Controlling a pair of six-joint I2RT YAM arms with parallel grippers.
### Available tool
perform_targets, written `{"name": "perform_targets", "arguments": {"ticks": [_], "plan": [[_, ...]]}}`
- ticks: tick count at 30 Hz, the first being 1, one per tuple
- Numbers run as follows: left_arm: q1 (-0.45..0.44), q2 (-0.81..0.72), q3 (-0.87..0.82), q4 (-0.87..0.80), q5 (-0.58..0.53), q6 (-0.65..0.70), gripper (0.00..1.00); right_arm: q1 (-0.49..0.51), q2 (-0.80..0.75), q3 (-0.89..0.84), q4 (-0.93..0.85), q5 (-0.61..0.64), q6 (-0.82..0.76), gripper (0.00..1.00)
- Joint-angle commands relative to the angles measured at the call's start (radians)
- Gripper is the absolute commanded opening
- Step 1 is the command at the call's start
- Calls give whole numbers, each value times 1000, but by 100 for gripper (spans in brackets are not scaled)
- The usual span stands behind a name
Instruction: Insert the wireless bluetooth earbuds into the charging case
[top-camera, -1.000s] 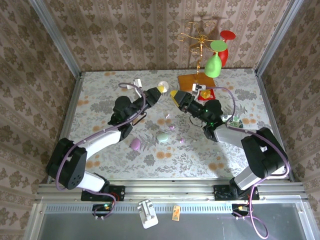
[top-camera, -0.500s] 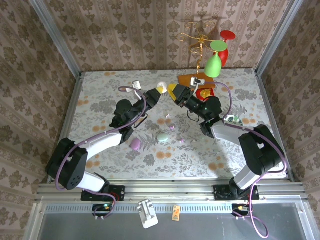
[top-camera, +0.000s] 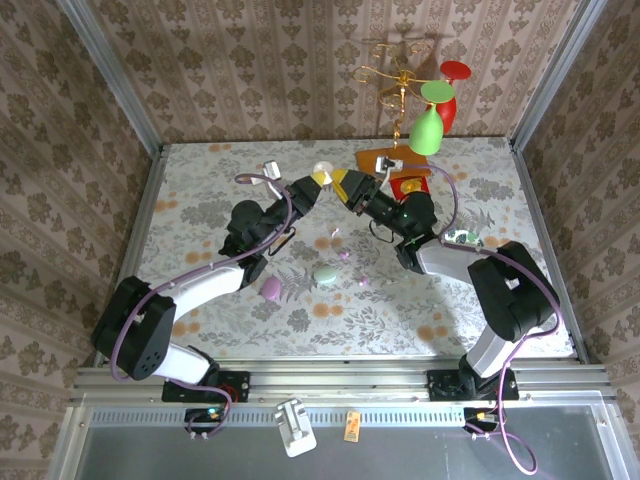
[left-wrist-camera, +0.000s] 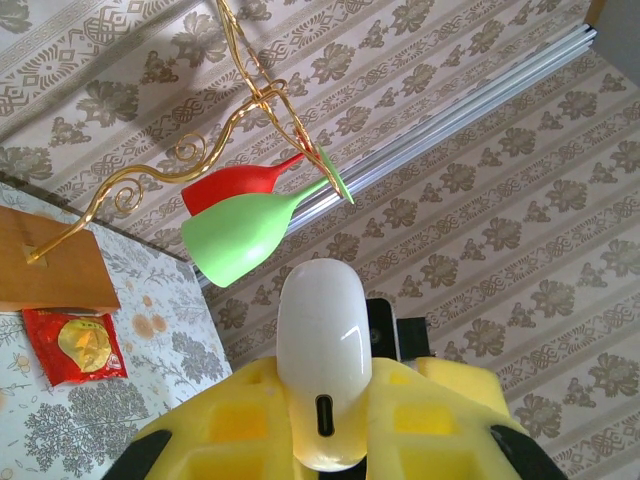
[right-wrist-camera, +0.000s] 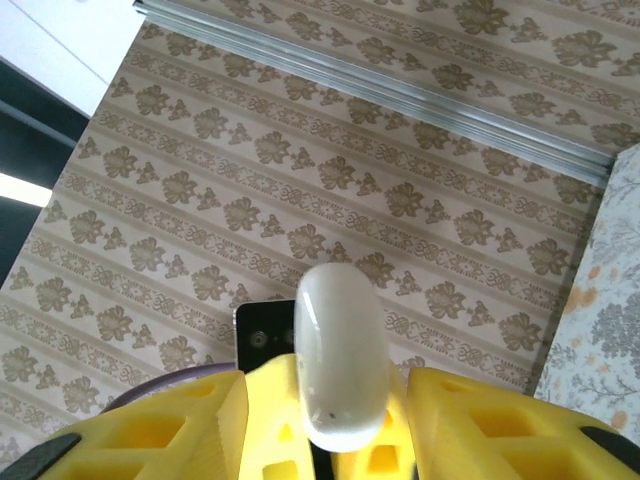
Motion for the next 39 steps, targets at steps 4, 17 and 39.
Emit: {"name": "perform_targets", "arguments": {"ticks": [4, 17, 39], "plan": [[-15, -21, -1, 47, 2, -18, 2, 7, 18, 50, 30, -26, 9, 40], [-23, -2, 4, 48, 8, -30, 6, 7, 4, 35, 22, -31, -27, 20], [141, -428, -27, -726, 427, 972, 100, -73, -408, 141, -1256, -281, -1319, 13]]}}
